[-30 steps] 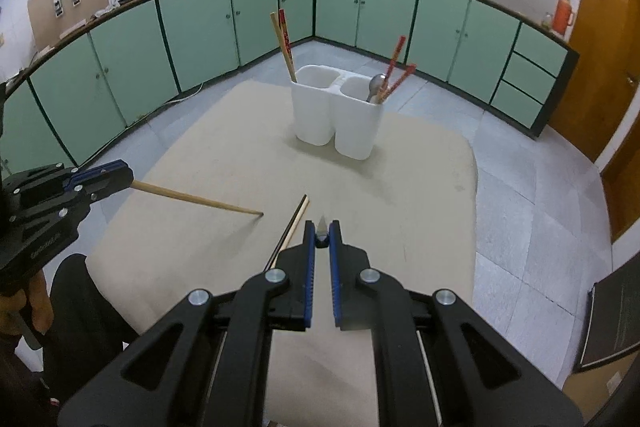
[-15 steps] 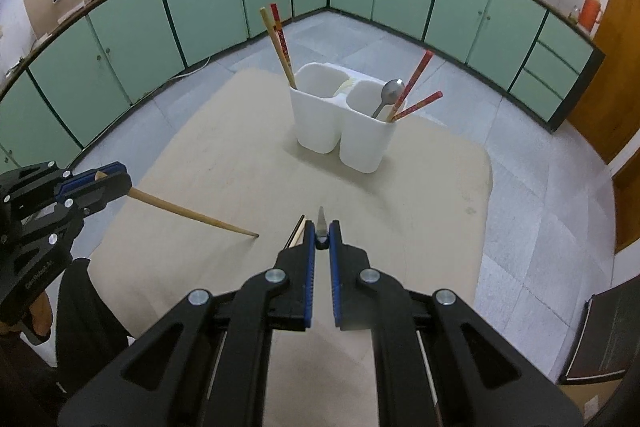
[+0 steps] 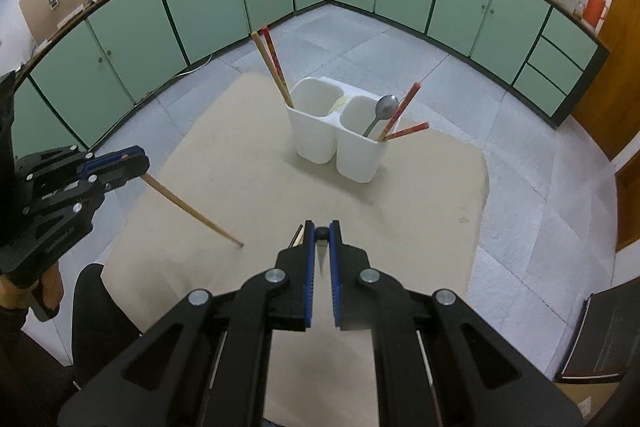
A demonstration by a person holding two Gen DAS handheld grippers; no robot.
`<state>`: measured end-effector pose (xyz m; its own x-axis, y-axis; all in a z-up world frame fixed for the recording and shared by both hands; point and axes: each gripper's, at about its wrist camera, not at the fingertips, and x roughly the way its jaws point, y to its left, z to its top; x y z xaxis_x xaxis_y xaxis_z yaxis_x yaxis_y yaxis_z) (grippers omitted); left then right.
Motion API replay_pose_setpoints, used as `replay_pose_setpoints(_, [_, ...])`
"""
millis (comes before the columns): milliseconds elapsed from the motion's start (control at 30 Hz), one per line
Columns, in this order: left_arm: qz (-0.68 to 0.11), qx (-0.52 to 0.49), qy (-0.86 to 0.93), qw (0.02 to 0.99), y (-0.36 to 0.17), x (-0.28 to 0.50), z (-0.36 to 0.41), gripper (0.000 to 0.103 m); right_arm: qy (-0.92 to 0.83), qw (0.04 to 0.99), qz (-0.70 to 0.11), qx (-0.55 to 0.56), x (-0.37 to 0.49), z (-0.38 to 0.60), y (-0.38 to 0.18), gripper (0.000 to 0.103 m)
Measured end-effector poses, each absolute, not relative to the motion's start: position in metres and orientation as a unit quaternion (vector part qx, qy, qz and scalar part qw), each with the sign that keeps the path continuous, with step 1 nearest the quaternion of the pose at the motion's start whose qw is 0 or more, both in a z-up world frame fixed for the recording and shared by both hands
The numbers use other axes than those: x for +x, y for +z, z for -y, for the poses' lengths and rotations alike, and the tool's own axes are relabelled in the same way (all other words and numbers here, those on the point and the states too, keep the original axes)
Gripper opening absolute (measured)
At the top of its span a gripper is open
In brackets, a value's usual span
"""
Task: Organize utensils
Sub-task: 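Carry both chopsticks to the white holder and release them inside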
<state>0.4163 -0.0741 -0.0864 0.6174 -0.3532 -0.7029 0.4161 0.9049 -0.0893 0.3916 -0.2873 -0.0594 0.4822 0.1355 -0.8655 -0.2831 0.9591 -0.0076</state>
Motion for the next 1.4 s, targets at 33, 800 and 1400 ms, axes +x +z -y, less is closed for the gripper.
replay_pose_setpoints(33, [-0.381, 0.042, -0.215, 0.898, -0.084, 0.417, 0.074, 0.007, 0.121, 0.857, -0.496, -0.076, 0.391, 0.288, -0.057, 0.006])
replay_pose_setpoints(800, [-0.334, 0.050, -0.230, 0.913, 0.022, 0.478, 0.098, 0.007, 0.125, 0.873, -0.466, -0.073, 0.420, 0.278, 0.031, 0.006])
replay_pose_setpoints(1400, [-0.289, 0.028, -0.198, 0.936, 0.050, 0.590, 0.137, 0.007, 0.084, 0.891, -0.443, -0.041, 0.537, 0.291, 0.057, 0.006])
